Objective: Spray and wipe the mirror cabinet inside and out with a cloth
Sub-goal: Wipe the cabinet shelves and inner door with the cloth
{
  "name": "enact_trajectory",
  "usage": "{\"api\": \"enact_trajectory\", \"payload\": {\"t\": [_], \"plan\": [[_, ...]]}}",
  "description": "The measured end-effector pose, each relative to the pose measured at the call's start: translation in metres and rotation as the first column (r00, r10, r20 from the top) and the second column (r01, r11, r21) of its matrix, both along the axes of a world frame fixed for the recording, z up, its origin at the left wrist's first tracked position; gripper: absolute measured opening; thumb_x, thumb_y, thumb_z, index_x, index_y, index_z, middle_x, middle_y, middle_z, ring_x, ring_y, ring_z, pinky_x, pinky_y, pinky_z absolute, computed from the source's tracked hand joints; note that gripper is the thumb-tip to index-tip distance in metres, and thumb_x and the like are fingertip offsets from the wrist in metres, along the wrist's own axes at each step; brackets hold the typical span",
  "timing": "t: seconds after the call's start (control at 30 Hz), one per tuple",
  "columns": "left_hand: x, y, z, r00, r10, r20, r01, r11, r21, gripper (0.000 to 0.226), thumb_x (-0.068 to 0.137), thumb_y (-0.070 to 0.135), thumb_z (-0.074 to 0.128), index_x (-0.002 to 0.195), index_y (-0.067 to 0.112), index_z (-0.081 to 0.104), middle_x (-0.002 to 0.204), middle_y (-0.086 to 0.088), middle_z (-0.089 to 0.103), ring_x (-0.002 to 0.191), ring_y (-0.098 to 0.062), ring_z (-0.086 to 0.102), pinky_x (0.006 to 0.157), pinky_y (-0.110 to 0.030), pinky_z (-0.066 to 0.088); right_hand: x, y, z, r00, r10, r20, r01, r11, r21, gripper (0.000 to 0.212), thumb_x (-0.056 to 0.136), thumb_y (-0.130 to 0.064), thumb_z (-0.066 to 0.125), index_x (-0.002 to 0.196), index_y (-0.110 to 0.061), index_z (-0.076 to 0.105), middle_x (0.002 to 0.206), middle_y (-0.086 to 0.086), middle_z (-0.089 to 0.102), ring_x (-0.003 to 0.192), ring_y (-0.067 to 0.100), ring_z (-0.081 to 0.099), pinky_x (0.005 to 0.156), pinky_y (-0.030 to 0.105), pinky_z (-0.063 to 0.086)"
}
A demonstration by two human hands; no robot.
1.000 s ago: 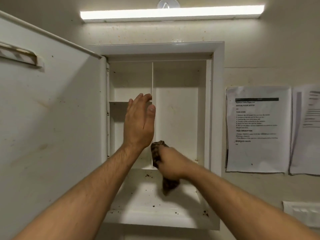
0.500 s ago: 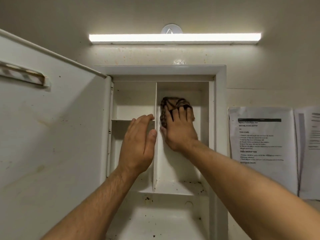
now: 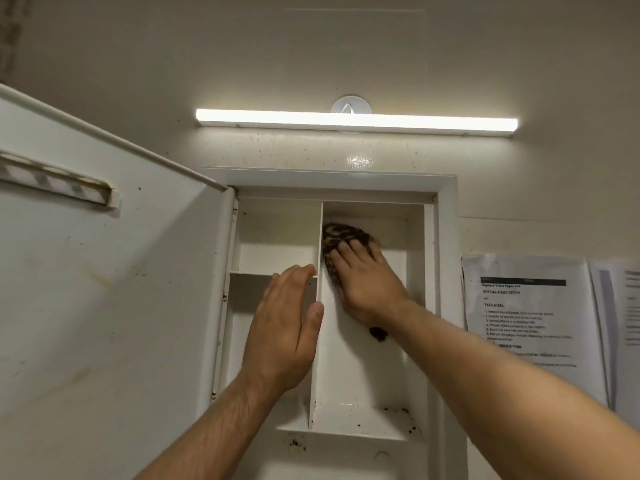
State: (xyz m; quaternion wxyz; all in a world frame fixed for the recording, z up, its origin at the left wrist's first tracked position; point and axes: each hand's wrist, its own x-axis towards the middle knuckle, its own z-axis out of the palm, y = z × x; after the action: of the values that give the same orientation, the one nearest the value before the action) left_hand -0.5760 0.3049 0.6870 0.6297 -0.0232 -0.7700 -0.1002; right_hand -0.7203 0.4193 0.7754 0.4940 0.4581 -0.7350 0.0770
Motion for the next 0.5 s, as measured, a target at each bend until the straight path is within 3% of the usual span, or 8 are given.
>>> {"api": "enact_trajectory", "payload": {"t": [0.07, 0.13, 0.17, 0.23, 0.3, 0.4, 0.47, 0.5], "plan": [[0.000, 0.003, 0.000, 1.000, 0.009, 0.013, -0.009, 1.000, 0.013, 0.062, 0.104, 0.049, 0.028, 0.157, 0.018, 0.038, 0.159, 0.003, 0.044, 0.152, -0.011, 0.031, 0.128, -0.039, 0.021, 0.000, 0.004, 0.002, 0.993, -0.079, 0.084, 0.094, 0.975, -0.202, 0.055, 0.105, -0.041, 0.034, 0.157, -0.021, 0.036, 0.160, 0.005, 0.040, 0.153, 0.033, 0.027, 0.128, 0.053, 0.007], [0.000, 0.005, 0.000, 1.000, -0.005, 0.010, 0.004, 1.000, 0.030, 0.063, 0.103, 0.048, 0.027, 0.157, 0.017, 0.038, 0.159, 0.003, 0.043, 0.152, -0.010, 0.030, 0.129, -0.034, 0.017, 0.013, -0.016, -0.009, 0.967, -0.094, 0.237, 0.173, 0.924, -0.340, 0.061, 0.106, -0.044, 0.033, 0.161, -0.017, 0.029, 0.165, 0.011, 0.032, 0.156, 0.037, 0.017, 0.128, 0.055, 0.002], [0.001, 0.006, 0.000, 1.000, -0.014, 0.001, 0.014, 0.999, 0.034, 0.063, 0.103, 0.048, 0.028, 0.157, 0.017, 0.039, 0.159, 0.003, 0.044, 0.152, -0.009, 0.030, 0.129, -0.033, 0.016, 0.018, -0.028, -0.014, 0.970, -0.066, 0.233, 0.142, 0.934, -0.327, 0.066, 0.106, -0.044, 0.032, 0.163, -0.014, 0.022, 0.168, 0.014, 0.025, 0.157, 0.038, 0.012, 0.129, 0.055, 0.000], [0.001, 0.007, 0.001, 1.000, -0.013, 0.008, 0.013, 1.000, 0.025, 0.062, 0.103, 0.047, 0.030, 0.156, 0.016, 0.040, 0.158, 0.002, 0.045, 0.152, -0.010, 0.030, 0.128, -0.037, 0.020, 0.018, -0.032, -0.022, 0.994, -0.042, 0.098, 0.054, 0.992, -0.118, 0.071, 0.105, -0.043, 0.030, 0.165, -0.012, 0.009, 0.172, 0.015, 0.010, 0.160, 0.034, 0.002, 0.130, 0.050, -0.003], [0.002, 0.005, 0.001, 1.000, -0.001, 0.023, 0.000, 1.000, 0.028, 0.062, 0.103, 0.048, 0.029, 0.157, 0.017, 0.039, 0.159, 0.002, 0.044, 0.152, -0.011, 0.031, 0.127, -0.040, 0.023, 0.010, -0.012, -0.013, 0.998, -0.064, -0.014, 0.065, 0.998, 0.027, 0.070, 0.104, -0.039, 0.034, 0.164, -0.011, 0.013, 0.172, 0.014, 0.015, 0.160, 0.032, 0.005, 0.130, 0.047, -0.005], [0.004, 0.009, 0.001, 0.999, -0.002, 0.041, 0.000, 0.998, 0.059, 0.064, 0.103, 0.051, 0.027, 0.158, 0.019, 0.036, 0.161, 0.003, 0.041, 0.153, -0.011, 0.028, 0.128, -0.038, 0.021, 0.009, 0.008, -0.002, 0.947, -0.285, 0.150, 0.310, 0.934, -0.180, 0.074, 0.098, -0.035, 0.043, 0.164, -0.010, 0.017, 0.167, 0.018, 0.025, 0.156, 0.038, 0.015, 0.129, 0.052, -0.005], [0.005, 0.012, 0.001, 0.999, -0.019, 0.035, 0.016, 0.997, 0.076, 0.062, 0.103, 0.048, 0.030, 0.157, 0.017, 0.037, 0.159, 0.002, 0.043, 0.152, -0.013, 0.031, 0.126, -0.043, 0.027, 0.023, -0.003, -0.011, 0.908, -0.339, 0.247, 0.389, 0.901, -0.193, 0.083, 0.097, -0.036, 0.042, 0.163, -0.003, 0.006, 0.167, 0.027, 0.019, 0.155, 0.046, 0.013, 0.126, 0.056, -0.007], [0.007, 0.013, 0.001, 0.999, -0.024, 0.036, 0.021, 0.997, 0.078, 0.061, 0.103, 0.046, 0.032, 0.157, 0.016, 0.038, 0.158, 0.001, 0.044, 0.151, -0.014, 0.033, 0.124, -0.045, 0.030, 0.025, -0.011, -0.021, 0.927, -0.319, 0.196, 0.350, 0.924, -0.153, 0.084, 0.096, -0.036, 0.041, 0.163, 0.000, 0.004, 0.166, 0.029, 0.019, 0.154, 0.048, 0.015, 0.125, 0.057, -0.008]]}}
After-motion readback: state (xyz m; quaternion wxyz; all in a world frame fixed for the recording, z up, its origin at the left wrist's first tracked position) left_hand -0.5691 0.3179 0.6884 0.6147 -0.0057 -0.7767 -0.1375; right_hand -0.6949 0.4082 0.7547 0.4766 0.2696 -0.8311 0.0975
